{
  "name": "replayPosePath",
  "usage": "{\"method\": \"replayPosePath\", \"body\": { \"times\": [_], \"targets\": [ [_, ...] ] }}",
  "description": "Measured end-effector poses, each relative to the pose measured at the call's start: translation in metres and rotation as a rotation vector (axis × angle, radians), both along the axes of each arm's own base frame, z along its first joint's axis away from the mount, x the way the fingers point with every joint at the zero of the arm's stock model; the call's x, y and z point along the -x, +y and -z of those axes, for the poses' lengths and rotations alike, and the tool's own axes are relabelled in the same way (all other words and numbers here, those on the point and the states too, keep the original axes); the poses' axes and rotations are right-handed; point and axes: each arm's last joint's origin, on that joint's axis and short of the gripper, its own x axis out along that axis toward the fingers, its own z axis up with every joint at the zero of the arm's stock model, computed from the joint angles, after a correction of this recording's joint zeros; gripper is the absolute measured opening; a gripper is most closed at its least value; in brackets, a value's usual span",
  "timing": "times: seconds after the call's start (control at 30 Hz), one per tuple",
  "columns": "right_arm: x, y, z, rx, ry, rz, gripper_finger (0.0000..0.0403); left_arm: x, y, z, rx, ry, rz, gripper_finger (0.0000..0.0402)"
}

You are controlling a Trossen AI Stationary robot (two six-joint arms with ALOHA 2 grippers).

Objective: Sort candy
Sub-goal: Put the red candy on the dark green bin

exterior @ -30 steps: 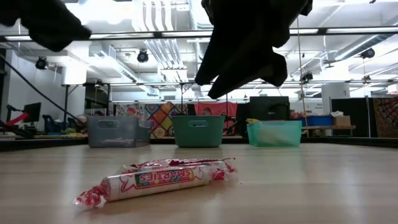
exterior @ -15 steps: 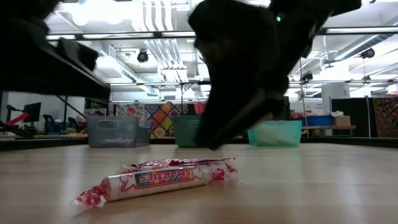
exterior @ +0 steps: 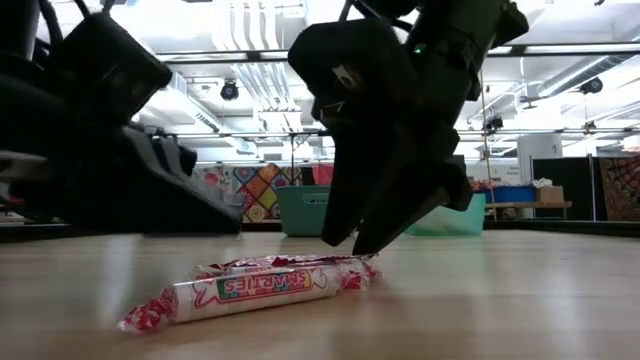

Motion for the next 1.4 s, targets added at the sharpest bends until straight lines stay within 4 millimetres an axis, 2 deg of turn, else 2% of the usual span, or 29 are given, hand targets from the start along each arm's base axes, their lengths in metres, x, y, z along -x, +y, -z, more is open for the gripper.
{"method": "replayPosePath", "body": {
  "times": [0.3, 0.43, 0.6, 0.73, 0.93, 1.0, 1.13, 1.27, 1.4],
  "targets": [
    [-0.007, 0.0, 0.005, -0.046, -0.034, -0.004, 0.0171, -0.004, 0.004, 0.024, 0.077, 0.045, -0.033, 0.0],
    [-0.013, 0.003, 0.015, -0.072, -0.068, -0.024, 0.0171, -0.004, 0.005, 0.026, 0.1, 0.046, -0.049, 0.0],
    [-0.021, 0.001, 0.019, -0.054, -0.139, -0.065, 0.0164, -0.005, 0.007, 0.026, 0.1, 0.049, -0.046, 0.0],
    [-0.025, -0.002, 0.018, -0.007, -0.194, -0.06, 0.0128, -0.005, 0.008, 0.025, 0.107, 0.047, -0.05, 0.0],
    [-0.027, -0.007, 0.015, 0.025, -0.208, -0.073, 0.0027, 0.004, 0.015, 0.014, 0.097, 0.05, -0.039, 0.0],
    [-0.026, -0.009, 0.011, 0.039, -0.204, -0.086, 0.0022, 0.011, 0.02, 0.004, 0.099, 0.04, -0.037, 0.0],
    [-0.018, -0.019, -0.007, 0.074, -0.168, -0.101, 0.0018, 0.029, 0.033, -0.019, 0.113, -0.011, -0.027, 0.0],
    [-0.001, -0.042, -0.047, 0.201, -0.128, -0.065, 0.0016, 0.047, 0.046, -0.044, 0.128, -0.092, -0.012, 0.0],
    [0.027, -0.078, -0.088, 0.375, -0.043, 0.011, 0.0015, 0.061, 0.057, -0.065, 0.107, -0.176, -0.02, 0.0]
  ]
}}
